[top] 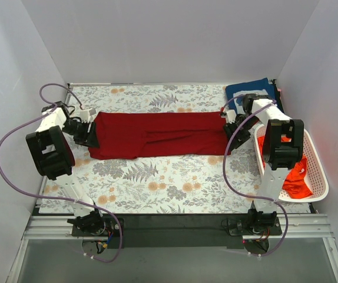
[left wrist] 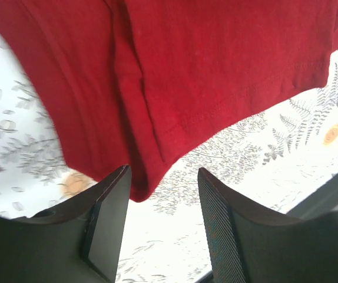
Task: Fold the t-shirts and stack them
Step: Fold the tshirt
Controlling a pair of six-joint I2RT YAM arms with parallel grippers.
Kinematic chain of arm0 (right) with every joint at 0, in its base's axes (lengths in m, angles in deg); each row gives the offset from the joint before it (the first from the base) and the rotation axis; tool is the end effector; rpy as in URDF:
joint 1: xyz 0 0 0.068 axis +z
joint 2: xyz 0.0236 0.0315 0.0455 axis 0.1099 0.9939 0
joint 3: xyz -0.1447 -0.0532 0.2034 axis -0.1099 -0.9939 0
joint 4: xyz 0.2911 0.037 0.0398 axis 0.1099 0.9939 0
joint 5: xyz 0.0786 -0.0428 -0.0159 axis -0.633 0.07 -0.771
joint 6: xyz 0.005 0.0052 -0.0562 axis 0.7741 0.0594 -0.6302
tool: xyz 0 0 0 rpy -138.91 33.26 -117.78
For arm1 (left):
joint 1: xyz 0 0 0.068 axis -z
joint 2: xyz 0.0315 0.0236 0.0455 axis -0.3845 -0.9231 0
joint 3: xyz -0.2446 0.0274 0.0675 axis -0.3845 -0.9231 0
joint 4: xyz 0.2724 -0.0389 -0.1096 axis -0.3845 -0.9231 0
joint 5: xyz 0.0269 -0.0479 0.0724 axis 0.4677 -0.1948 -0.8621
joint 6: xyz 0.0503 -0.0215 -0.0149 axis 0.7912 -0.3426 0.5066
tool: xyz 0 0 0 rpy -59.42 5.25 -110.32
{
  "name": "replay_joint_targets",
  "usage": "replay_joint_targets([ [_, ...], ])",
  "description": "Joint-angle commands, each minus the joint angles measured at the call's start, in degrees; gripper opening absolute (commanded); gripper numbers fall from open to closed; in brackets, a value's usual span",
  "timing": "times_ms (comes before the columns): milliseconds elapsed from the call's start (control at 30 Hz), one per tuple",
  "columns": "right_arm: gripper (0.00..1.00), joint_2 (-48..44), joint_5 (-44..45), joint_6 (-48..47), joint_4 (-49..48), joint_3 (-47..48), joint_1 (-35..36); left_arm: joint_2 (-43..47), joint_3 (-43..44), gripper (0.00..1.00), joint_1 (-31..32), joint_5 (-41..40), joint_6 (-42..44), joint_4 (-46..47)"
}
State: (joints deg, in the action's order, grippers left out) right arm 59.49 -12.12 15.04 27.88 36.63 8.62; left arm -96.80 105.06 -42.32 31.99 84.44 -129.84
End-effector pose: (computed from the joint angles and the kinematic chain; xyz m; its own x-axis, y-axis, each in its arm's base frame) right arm 0.4020 0.0300 0.1504 -0.7784 -0.5934 -0.2047 -0.6274 0.7257 0.2823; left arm 0.3764 0.1122 0.1627 -0.9419 -0.3354 0.0187 -0.2918 0.7895 -0.5399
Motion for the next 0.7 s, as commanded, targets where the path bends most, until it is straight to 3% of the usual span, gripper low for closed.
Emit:
replay_joint_targets([
  [0, 0.56, 1.18, -2.53, 5.00, -0.95, -0.77, -1.07, 4.38, -3.21, 0.50, 0.02, 1.94, -3.98, 1.29],
  [200, 0.59, 4.35, -4.64, 6.32, -1.57, 1.07, -1.78, 4.64, -6.12, 0.53, -0.07, 1.15, -7.76, 4.54],
  [667, 0.50, 8.31, -7.28, 7.29, -1.48, 6.17, -1.69, 2.89, -4.89, 0.54, 0.01, -1.84, -10.31, 6.48],
])
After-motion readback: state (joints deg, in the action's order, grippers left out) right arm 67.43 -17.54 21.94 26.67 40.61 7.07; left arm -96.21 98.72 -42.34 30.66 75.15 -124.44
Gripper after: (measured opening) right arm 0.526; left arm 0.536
